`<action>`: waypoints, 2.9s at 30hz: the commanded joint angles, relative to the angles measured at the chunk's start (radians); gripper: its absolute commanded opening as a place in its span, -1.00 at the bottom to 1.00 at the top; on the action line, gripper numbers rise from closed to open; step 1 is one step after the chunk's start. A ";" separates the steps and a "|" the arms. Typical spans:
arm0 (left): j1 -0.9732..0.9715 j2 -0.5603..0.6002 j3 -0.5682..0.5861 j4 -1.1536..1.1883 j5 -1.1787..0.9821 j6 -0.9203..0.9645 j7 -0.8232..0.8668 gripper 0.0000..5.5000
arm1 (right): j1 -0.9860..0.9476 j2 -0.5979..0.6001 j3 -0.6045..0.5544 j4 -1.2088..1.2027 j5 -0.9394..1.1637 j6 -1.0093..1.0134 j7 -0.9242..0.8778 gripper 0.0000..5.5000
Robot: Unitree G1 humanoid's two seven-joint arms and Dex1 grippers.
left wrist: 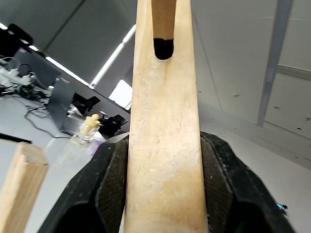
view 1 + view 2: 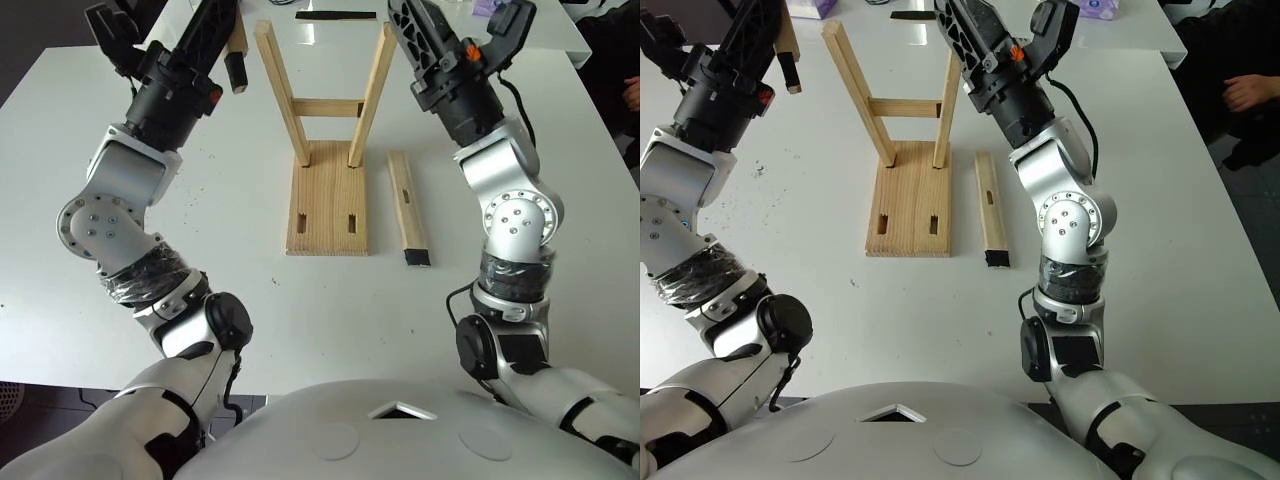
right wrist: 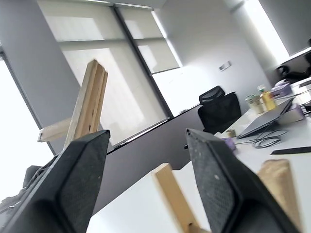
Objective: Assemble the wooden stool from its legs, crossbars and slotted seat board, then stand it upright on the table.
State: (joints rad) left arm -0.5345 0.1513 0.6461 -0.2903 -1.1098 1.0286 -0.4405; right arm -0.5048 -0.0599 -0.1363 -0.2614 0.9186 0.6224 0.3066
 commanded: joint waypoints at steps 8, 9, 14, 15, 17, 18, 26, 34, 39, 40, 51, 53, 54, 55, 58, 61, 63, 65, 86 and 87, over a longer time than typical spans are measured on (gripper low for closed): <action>0.222 0.196 -0.265 -0.177 -0.029 -0.085 -0.357 -0.27 | -0.125 -0.345 -0.079 0.004 0.505 0.374 0.239 0.37; 0.234 0.209 -0.282 -0.179 -0.016 -0.102 -0.379 -0.27 | -0.139 -0.375 -0.078 0.019 0.521 0.399 0.255 0.37; 0.274 0.265 -0.366 -0.188 0.060 -0.198 -0.478 -0.27 | -0.218 -0.484 -0.049 0.116 0.468 0.455 0.374 0.37; 0.282 0.274 -0.381 -0.190 0.075 -0.216 -0.487 -0.27 | -0.234 -0.494 -0.040 0.129 0.449 0.454 0.400 0.37; 0.298 0.293 -0.400 -0.192 0.093 -0.240 -0.504 -0.27 | -0.271 -0.501 -0.026 0.148 0.439 0.465 0.432 0.37; 0.308 0.301 -0.406 -0.193 0.100 -0.251 -0.514 -0.27 | -0.288 -0.500 -0.014 0.158 0.428 0.470 0.447 0.37; 0.309 0.304 -0.450 -0.175 0.099 -0.300 -0.518 -0.27 | -0.314 -0.459 0.042 0.169 0.347 0.448 0.517 0.37; 0.311 0.342 -0.462 -0.159 0.094 -0.309 -0.539 -0.27 | -0.304 -0.429 0.045 0.152 0.336 0.448 0.522 0.28; 0.322 0.362 -0.474 -0.160 0.099 -0.305 -0.555 -0.27 | -0.298 -0.418 0.030 0.145 0.342 0.448 0.516 0.03; 0.326 0.368 -0.473 -0.159 0.099 -0.306 -0.557 -0.27 | -0.298 -0.418 0.028 0.142 0.344 0.449 0.517 -0.05; 0.296 0.371 -0.480 -0.096 0.149 -0.333 -0.511 -0.27 | -0.265 -0.433 0.036 0.106 0.305 0.431 0.552 -0.25; 0.290 0.369 -0.479 -0.078 0.153 -0.328 -0.494 -0.27 | -0.260 -0.431 0.031 0.103 0.297 0.424 0.549 -0.26; 0.289 0.369 -0.476 -0.070 0.143 -0.315 -0.483 -0.27 | -0.257 -0.430 0.030 0.102 0.293 0.420 0.547 -0.26; 0.290 0.370 -0.474 -0.065 0.134 -0.305 -0.476 -0.14 | -0.254 -0.429 0.030 0.099 0.287 0.416 0.545 -0.26; 0.297 0.374 -0.477 -0.056 0.130 -0.297 -0.464 0.00 | -0.240 -0.425 0.027 0.090 0.274 0.404 0.538 -0.26; 0.302 0.379 -0.473 -0.026 0.155 -0.308 -0.445 0.08 | -0.232 -0.417 0.015 0.089 0.259 0.388 0.522 -0.26; 0.319 0.393 -0.471 0.010 0.195 -0.331 -0.447 0.08 | -0.233 -0.410 0.009 0.096 0.240 0.371 0.509 -0.26; 0.353 0.400 -0.460 0.046 0.237 -0.362 -0.440 0.08 | -0.234 -0.400 0.006 0.101 0.206 0.343 0.492 -0.26; 0.435 -0.050 -0.170 0.156 0.253 -0.648 0.247 0.08 | 0.015 -0.546 0.228 0.108 -0.264 0.000 0.803 -0.27; 0.434 -0.053 -0.174 0.166 0.261 -0.654 0.251 0.08 | 0.012 -0.547 0.231 0.120 -0.272 -0.005 0.812 -0.27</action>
State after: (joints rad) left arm -0.0967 0.1056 0.4786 -0.1304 -0.8659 0.3872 -0.2084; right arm -0.4724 -0.5954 0.0909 -0.1562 0.6626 0.6319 1.0983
